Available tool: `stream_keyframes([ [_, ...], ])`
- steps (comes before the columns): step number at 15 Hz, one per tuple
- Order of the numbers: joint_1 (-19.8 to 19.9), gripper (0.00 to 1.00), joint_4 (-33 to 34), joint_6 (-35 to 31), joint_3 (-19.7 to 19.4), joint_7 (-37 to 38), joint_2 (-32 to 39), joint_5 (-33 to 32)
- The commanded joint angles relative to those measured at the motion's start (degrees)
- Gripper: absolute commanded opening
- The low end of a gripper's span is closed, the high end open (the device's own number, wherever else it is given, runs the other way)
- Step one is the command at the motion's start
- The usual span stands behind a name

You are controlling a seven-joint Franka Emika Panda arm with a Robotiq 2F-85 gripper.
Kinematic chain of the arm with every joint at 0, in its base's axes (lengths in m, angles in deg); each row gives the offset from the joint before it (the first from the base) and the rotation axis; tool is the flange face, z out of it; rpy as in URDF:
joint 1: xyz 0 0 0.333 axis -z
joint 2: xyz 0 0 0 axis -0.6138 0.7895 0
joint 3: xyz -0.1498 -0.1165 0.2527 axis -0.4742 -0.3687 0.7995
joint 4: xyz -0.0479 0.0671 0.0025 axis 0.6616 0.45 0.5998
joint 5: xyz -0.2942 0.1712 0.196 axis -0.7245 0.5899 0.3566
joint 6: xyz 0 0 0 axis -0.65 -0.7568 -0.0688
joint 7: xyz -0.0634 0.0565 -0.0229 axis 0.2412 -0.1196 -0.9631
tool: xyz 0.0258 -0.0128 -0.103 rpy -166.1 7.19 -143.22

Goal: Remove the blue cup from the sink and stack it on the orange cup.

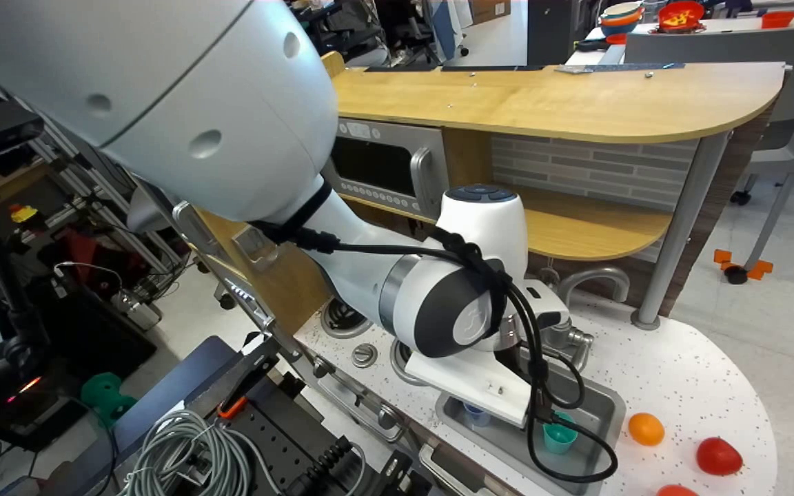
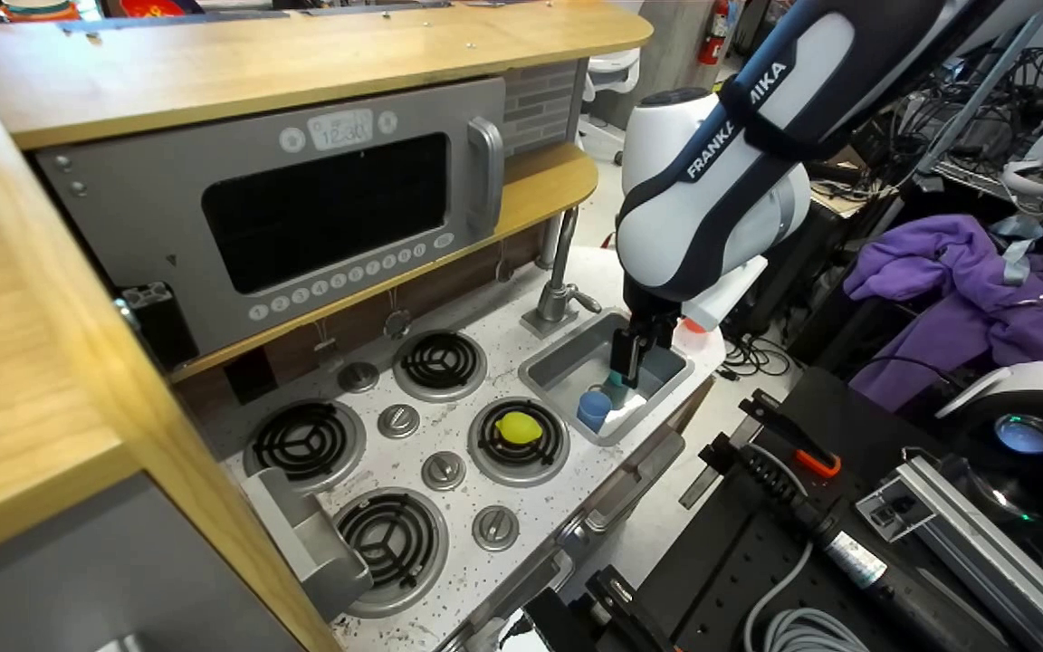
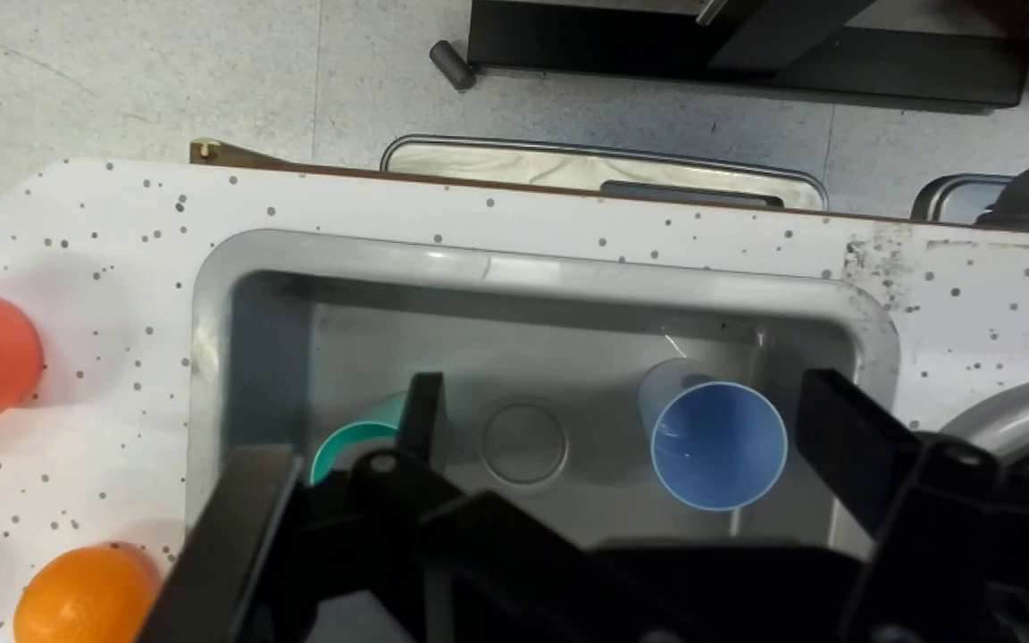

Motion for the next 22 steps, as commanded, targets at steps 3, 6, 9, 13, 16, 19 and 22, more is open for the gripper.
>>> stream_keyframes([
  [3, 0.2, 1.0, 5.1, -1.6, 0.9, 1.5, 5.8, -0.9],
  [6, 0.0, 1.0, 7.1, -2.0, 0.9, 1.6, 7.9, -1.1],
  [9, -0.3, 1.0, 9.0, -2.0, 0.8, 1.7, 9.9, -1.2],
  [13, -0.7, 1.0, 11.4, -1.8, 0.7, 1.8, 12.3, -1.3],
  [16, -1.0, 1.0, 13.2, -1.7, 0.6, 1.9, 13.8, -1.3],
  [19, -1.2, 1.0, 15.0, -1.7, 0.5, 2.0, 15.1, -1.3],
  [22, -1.5, 1.0, 16.7, -1.7, 0.4, 2.1, 16.6, -1.5],
])
